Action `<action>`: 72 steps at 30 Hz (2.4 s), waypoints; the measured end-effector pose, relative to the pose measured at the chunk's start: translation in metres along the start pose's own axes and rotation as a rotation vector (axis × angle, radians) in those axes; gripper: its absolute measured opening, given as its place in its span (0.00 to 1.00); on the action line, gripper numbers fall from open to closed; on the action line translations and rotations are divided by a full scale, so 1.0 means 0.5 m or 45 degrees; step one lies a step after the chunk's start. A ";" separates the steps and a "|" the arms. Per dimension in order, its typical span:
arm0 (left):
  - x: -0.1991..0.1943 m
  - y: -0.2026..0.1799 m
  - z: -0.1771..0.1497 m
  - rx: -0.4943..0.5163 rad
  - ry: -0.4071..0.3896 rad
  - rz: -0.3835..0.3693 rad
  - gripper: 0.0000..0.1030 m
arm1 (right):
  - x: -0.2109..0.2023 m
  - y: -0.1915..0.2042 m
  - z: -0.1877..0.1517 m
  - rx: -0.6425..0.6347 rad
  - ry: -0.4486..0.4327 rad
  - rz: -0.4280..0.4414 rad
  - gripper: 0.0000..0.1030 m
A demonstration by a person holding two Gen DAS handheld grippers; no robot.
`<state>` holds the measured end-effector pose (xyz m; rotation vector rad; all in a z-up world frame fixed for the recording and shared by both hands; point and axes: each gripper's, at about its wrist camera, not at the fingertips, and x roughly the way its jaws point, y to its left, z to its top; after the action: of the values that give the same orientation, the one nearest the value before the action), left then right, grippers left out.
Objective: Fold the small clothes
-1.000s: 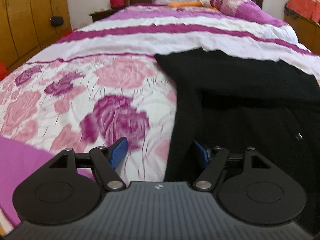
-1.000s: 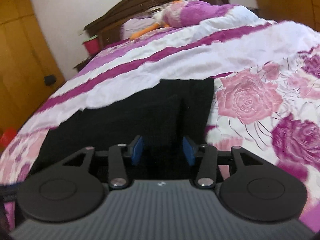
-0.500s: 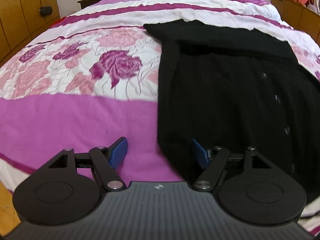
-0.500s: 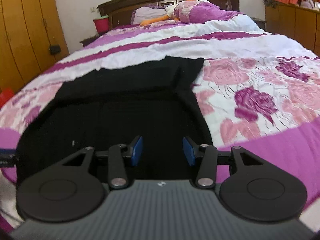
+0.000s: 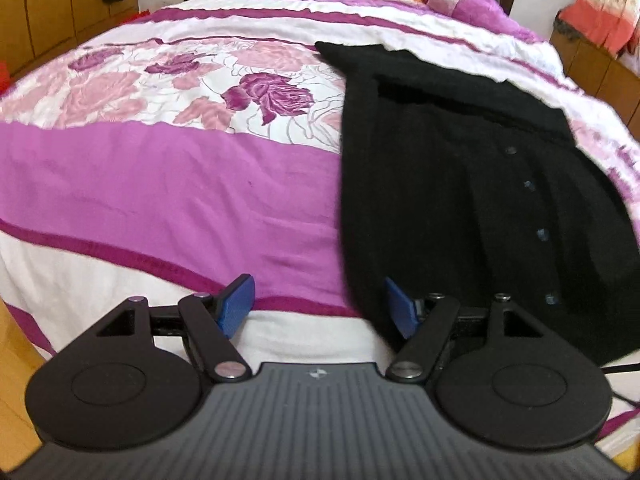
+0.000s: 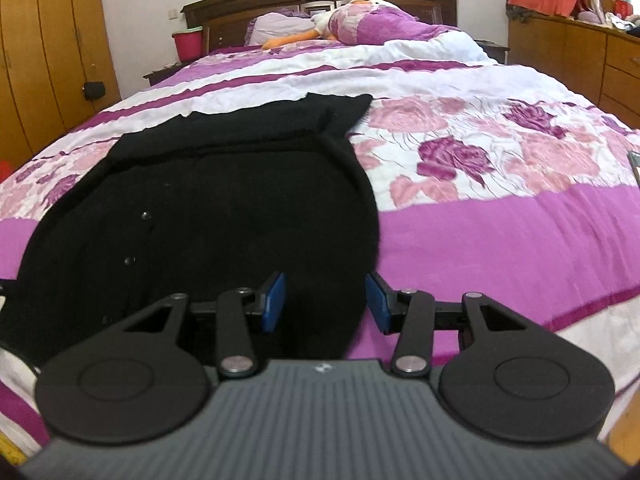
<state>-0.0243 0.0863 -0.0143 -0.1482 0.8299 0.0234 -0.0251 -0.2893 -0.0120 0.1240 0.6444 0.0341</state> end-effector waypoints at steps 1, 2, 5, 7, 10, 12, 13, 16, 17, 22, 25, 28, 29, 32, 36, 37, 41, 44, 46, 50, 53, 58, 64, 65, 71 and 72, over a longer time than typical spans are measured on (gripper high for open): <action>-0.005 0.000 -0.003 -0.006 -0.006 -0.019 0.73 | -0.005 -0.002 -0.005 0.005 -0.004 -0.005 0.46; -0.009 -0.002 -0.006 -0.006 -0.012 -0.035 0.73 | -0.009 -0.003 -0.009 0.012 -0.008 -0.013 0.46; -0.015 -0.012 -0.014 0.019 -0.025 -0.064 0.73 | -0.021 -0.008 -0.018 0.036 -0.018 -0.040 0.46; -0.013 -0.018 -0.017 0.032 -0.027 -0.086 0.73 | -0.025 -0.009 -0.023 0.042 -0.015 -0.041 0.52; -0.006 -0.027 -0.019 0.036 -0.025 -0.130 0.73 | -0.022 -0.009 -0.031 0.047 -0.001 -0.024 0.58; 0.001 -0.033 -0.020 0.049 -0.029 -0.157 0.73 | -0.012 -0.009 -0.036 0.062 0.041 0.024 0.58; 0.007 -0.037 -0.020 0.060 -0.031 -0.177 0.73 | -0.009 -0.010 -0.040 0.079 0.061 0.058 0.58; 0.029 -0.049 -0.021 0.103 -0.036 -0.222 0.73 | 0.005 -0.009 -0.058 0.139 0.109 0.151 0.60; 0.037 -0.054 -0.021 0.122 -0.041 -0.224 0.73 | 0.007 -0.007 -0.062 0.135 0.103 0.148 0.60; 0.054 -0.066 -0.021 0.158 -0.025 -0.281 0.66 | 0.006 -0.007 -0.065 0.126 0.112 0.172 0.60; 0.058 -0.064 -0.026 0.095 0.029 -0.422 0.57 | 0.008 -0.015 -0.062 0.145 0.117 0.202 0.60; 0.056 -0.073 -0.034 0.107 0.037 -0.426 0.51 | 0.002 -0.014 -0.056 0.168 0.100 0.271 0.31; 0.055 -0.073 -0.035 0.104 0.040 -0.429 0.50 | 0.002 -0.012 -0.056 0.177 0.105 0.314 0.24; 0.052 -0.069 -0.038 0.089 0.046 -0.441 0.49 | 0.012 -0.003 -0.063 0.186 0.149 0.352 0.21; 0.058 -0.065 -0.043 0.087 0.061 -0.434 0.49 | 0.016 -0.015 -0.068 0.237 0.155 0.375 0.20; 0.062 -0.065 -0.043 0.084 0.071 -0.429 0.49 | 0.018 -0.019 -0.068 0.247 0.162 0.387 0.20; 0.069 -0.068 -0.041 0.091 0.098 -0.426 0.49 | 0.021 -0.031 -0.073 0.270 0.169 0.424 0.20; 0.068 -0.068 -0.044 0.098 0.102 -0.437 0.50 | 0.018 -0.031 -0.078 0.268 0.167 0.436 0.20; 0.066 -0.069 -0.046 0.098 0.092 -0.448 0.50 | 0.019 -0.029 -0.078 0.263 0.162 0.433 0.20; 0.060 -0.060 -0.045 0.053 0.068 -0.462 0.26 | 0.015 -0.028 -0.077 0.245 0.110 0.432 0.17; 0.056 -0.041 -0.035 -0.045 0.063 -0.553 0.09 | 0.001 -0.035 -0.075 0.278 0.044 0.488 0.10; 0.024 -0.027 0.005 -0.126 -0.055 -0.668 0.08 | -0.014 -0.054 -0.038 0.405 -0.085 0.610 0.09; -0.005 -0.025 0.085 -0.219 -0.216 -0.677 0.08 | -0.009 -0.047 0.036 0.470 -0.229 0.665 0.09; -0.010 -0.026 0.100 -0.229 -0.246 -0.668 0.08 | -0.008 -0.046 0.048 0.480 -0.257 0.665 0.09; -0.039 -0.042 0.180 -0.278 -0.414 -0.634 0.08 | 0.002 -0.045 0.108 0.555 -0.427 0.660 0.09; -0.041 -0.047 0.197 -0.286 -0.440 -0.618 0.08 | 0.003 -0.046 0.118 0.563 -0.451 0.656 0.09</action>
<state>0.0358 0.0778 0.0691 -0.5394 0.4285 -0.3076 0.0112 -0.3181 0.0310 0.7061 0.2435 0.3592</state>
